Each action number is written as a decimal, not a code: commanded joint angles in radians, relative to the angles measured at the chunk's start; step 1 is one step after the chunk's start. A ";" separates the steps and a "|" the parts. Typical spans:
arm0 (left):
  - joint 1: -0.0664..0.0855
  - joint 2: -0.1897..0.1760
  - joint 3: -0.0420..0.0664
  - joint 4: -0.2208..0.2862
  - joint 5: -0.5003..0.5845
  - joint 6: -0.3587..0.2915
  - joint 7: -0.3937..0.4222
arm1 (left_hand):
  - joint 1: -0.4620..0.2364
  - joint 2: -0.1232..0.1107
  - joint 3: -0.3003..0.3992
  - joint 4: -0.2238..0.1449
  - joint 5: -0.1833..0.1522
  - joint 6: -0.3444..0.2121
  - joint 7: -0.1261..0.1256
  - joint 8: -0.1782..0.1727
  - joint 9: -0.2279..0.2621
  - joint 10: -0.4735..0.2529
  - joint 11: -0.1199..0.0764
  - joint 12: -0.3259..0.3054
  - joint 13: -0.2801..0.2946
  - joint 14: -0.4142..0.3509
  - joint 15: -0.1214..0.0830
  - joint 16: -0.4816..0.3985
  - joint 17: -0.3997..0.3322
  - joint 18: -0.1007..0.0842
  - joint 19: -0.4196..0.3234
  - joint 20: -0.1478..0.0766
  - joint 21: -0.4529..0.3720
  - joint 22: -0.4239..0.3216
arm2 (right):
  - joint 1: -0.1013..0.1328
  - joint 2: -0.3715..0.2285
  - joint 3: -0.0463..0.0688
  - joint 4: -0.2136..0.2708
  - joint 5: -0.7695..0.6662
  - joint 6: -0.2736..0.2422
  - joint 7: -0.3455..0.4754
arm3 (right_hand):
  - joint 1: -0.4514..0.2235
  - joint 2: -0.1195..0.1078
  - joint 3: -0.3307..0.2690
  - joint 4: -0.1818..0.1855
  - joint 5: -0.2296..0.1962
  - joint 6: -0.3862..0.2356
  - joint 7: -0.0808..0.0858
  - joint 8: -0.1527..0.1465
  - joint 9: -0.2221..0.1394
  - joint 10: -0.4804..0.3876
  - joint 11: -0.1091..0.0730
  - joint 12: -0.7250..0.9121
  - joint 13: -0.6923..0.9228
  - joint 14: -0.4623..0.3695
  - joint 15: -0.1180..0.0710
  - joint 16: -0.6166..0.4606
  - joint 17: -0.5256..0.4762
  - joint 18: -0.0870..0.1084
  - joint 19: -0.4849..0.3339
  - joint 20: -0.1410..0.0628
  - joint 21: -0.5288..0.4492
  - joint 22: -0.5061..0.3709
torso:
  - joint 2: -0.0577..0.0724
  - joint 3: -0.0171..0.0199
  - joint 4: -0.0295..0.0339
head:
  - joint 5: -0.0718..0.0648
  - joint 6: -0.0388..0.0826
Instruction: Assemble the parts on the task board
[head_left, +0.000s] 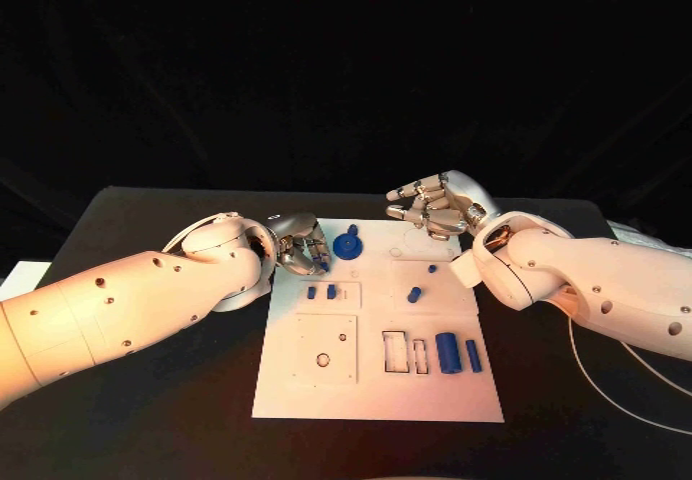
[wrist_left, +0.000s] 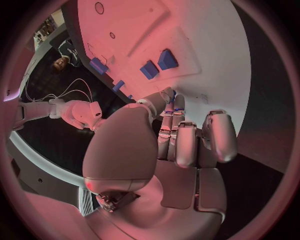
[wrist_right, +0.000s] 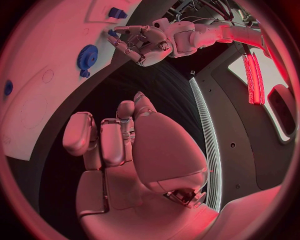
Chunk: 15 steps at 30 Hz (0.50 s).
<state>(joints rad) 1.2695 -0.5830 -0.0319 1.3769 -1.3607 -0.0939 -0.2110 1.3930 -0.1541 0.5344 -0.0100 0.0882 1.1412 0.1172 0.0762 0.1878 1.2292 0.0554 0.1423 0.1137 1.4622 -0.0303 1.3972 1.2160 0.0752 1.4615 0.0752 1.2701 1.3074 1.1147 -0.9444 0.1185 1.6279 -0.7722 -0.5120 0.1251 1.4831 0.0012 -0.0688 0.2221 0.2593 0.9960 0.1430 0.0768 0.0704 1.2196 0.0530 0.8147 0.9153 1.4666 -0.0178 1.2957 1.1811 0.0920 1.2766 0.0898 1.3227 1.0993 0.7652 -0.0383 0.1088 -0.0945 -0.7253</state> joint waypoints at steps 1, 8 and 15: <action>-0.001 0.005 0.000 -0.003 -0.004 0.028 -0.007 | -0.011 -0.001 0.005 -0.002 0.004 0.000 0.003 -0.002 0.001 0.002 0.001 -0.005 -0.001 0.042 0.005 -0.004 0.001 -0.010 0.022 0.001 0.003 0.077 | -0.001 0.001 0.000 0.002 -0.007 0.013 0.001 | -0.007 0.002 -0.003 -0.003 0.003 -0.008 0.002 -0.003 -0.001 -0.008 0.001 -0.003 -0.001 0.026 -0.003 -0.004 0.000 0.009 -0.006 0.000 -0.007 -0.001 | -0.001 -0.0001 0.0010 | 0.000 -0.002; -0.002 0.010 -0.001 -0.004 -0.006 0.042 -0.007 | -0.011 -0.001 0.005 -0.003 0.004 0.001 0.003 -0.002 0.001 0.003 0.000 -0.005 -0.001 0.042 0.005 -0.003 0.002 -0.010 0.022 0.001 0.003 0.077 | -0.001 0.001 0.000 0.002 -0.008 0.014 0.001 | -0.007 0.002 -0.003 -0.003 0.003 -0.008 0.002 -0.003 -0.001 -0.008 0.001 -0.003 -0.001 0.026 -0.003 -0.004 0.000 0.009 -0.006 0.000 -0.007 -0.001 | -0.001 -0.0007 0.0010 | 0.000 -0.004; -0.003 0.010 -0.002 0.001 -0.007 0.045 0.000 | -0.012 0.001 0.006 -0.004 0.004 0.005 0.001 -0.001 0.001 0.009 -0.002 -0.005 0.001 0.043 0.004 -0.003 0.003 -0.010 0.022 0.001 0.002 0.077 | -0.001 0.001 0.000 0.002 -0.008 0.016 0.000 | -0.007 0.002 -0.003 -0.003 0.003 -0.008 0.002 -0.003 -0.001 -0.008 0.001 -0.003 -0.001 0.026 -0.003 -0.004 0.000 0.009 -0.006 0.000 -0.007 -0.001 | -0.001 -0.0005 0.0009 | 0.000 -0.006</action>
<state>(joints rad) 1.2696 -0.5751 -0.0319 1.3744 -1.3630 -0.0773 -0.2140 1.3930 -0.1541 0.5370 -0.0127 0.0882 1.1410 0.1171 0.0755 0.1875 1.2326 0.0518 0.1424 0.1136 1.4622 -0.0303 1.3972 1.2180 0.0765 1.4615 0.0752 1.2701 1.3073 1.1147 -0.9439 0.1185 1.6289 -0.7729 -0.5106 0.1238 1.4831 0.0011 -0.0688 0.2222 0.2593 0.9961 0.1430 0.0768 0.0704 1.2196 0.0530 0.8147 0.9153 1.4666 -0.0178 1.2957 1.1811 0.0920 1.2766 0.0898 1.3227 1.0994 0.7641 -0.0388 0.1097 -0.0941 -0.7306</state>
